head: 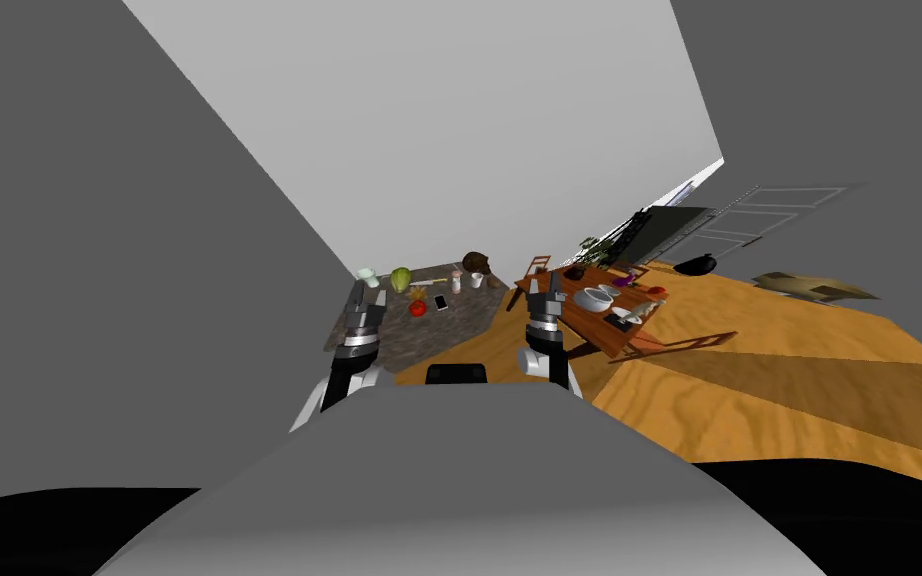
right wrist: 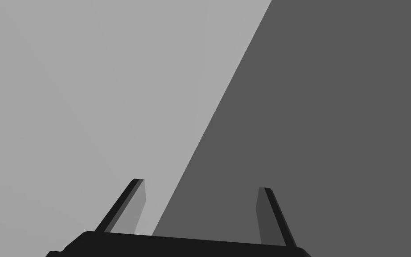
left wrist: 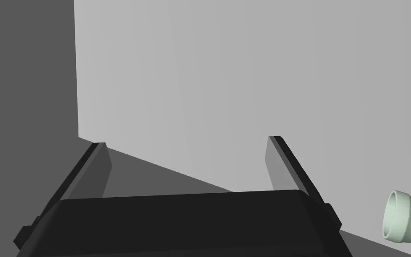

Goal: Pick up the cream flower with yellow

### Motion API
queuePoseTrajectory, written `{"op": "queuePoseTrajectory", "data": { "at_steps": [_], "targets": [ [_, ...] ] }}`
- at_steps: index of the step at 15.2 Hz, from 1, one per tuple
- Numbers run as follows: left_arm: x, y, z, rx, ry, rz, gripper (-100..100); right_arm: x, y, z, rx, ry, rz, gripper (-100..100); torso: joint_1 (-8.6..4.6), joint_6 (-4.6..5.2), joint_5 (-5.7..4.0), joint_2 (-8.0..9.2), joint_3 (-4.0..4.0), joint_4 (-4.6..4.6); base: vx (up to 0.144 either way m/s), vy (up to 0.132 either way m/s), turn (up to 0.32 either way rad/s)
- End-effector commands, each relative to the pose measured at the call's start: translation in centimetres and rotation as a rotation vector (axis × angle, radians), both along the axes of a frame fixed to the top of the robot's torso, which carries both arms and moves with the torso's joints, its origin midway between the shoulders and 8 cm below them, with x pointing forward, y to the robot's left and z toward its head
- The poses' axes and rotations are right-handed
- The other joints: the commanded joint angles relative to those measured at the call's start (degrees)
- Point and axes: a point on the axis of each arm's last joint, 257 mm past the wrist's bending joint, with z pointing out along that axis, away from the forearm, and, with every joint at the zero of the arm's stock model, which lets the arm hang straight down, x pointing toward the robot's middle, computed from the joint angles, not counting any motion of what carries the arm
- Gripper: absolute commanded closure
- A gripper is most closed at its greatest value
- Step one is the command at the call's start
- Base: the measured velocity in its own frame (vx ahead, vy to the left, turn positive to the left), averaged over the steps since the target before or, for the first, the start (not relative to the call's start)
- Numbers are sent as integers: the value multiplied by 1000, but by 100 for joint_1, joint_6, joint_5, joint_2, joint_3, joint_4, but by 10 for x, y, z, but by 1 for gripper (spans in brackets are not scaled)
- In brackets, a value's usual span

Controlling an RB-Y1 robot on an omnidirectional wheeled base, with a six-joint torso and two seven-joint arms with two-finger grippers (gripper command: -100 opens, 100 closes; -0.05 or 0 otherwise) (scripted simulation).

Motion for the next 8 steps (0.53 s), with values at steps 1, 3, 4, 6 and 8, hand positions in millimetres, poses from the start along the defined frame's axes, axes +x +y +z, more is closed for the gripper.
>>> {"op": "queuePoseTrajectory", "data": {
  "at_steps": [1,3,4,6,8],
  "targets": [
    [-3,10,-22,24,45,7,-100,0,0,0,0,0,0,0,0,0,0,0,0,0,31,4,-248],
    [-7,18,-38,40,79,13,-100,0,0,0,0,0,0,0,-1,0,0,1,1,0,29,2,-180],
    [-12,27,-53,58,111,19,-100,0,0,0,0,0,0,0,-1,0,0,1,0,0,44,0,-369],
    [-19,37,-70,74,150,27,-100,0,0,0,0,0,0,0,1,1,0,-2,-1,0,39,8,-292],
    [-26,49,-89,89,193,36,-100,0,0,0,0,0,0,0,0,-1,0,-1,-1,0,32,8,-229]
  ]
}}
